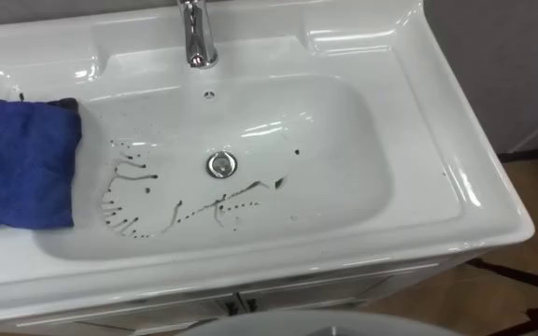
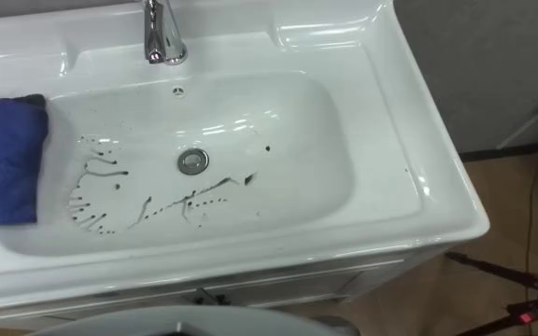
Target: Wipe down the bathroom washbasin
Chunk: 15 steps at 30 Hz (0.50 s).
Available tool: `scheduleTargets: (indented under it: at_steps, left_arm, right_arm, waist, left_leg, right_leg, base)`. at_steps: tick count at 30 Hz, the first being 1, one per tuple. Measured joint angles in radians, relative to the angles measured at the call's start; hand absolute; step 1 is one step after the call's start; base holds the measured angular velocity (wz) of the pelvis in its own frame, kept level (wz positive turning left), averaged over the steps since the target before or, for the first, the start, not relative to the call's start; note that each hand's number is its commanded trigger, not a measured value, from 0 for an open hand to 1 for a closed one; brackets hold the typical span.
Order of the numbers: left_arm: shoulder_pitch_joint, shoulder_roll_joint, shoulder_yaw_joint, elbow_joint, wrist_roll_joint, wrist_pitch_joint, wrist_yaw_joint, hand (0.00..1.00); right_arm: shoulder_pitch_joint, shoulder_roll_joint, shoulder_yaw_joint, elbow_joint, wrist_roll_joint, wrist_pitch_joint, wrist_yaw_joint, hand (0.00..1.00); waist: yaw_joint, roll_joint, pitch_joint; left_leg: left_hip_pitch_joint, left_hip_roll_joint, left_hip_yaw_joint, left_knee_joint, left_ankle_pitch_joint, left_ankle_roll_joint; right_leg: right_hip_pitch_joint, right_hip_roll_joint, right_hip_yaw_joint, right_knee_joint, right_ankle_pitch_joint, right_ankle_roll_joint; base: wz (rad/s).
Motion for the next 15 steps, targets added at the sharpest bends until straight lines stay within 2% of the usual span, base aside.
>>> scheduleTargets:
  at_steps: [5,9,15]
  left_arm:
    - [-0.001,-0.001,-0.001,0.001,-0.006,-0.001,0.008,0.0]
    - [-0.017,-0.001,-0.001,0.03,-0.082,-0.007,0.025,0.0]
    - [-0.021,-0.001,0.0,0.039,-0.118,-0.009,0.035,0.0]
  right_arm:
    - [0.0,0.0,0.001,0.008,0.003,-0.001,-0.002,0.0]
    - [0.001,0.0,0.0,0.001,0.003,-0.001,-0.005,0.0]
    - [-0.002,-0.001,0.0,0.0,0.003,-0.006,-0.018,0.0]
  waist:
    - [-0.001,0.001,0.0]
    - [-0.002,0.008,-0.0005]
    - [-0.002,0.018,0.0]
  left_leg:
    - [0.003,0.0,0.0,0.0,0.001,0.0]
    - [0.003,0.0,0.0,-0.001,0.001,0.0]
    - [0.003,0.0,0.0,-0.002,0.001,0.0]
  right_leg:
    - [0.0,0.0,0.001,0.001,0.0,0.0]
    - [0.0,0.0,0.003,0.0,0.0,-0.001]
    - [0.0,0.0,0.003,0.001,0.0,-0.001]
  base:
    - [0.0]
    - [0.0]
    - [0.0]
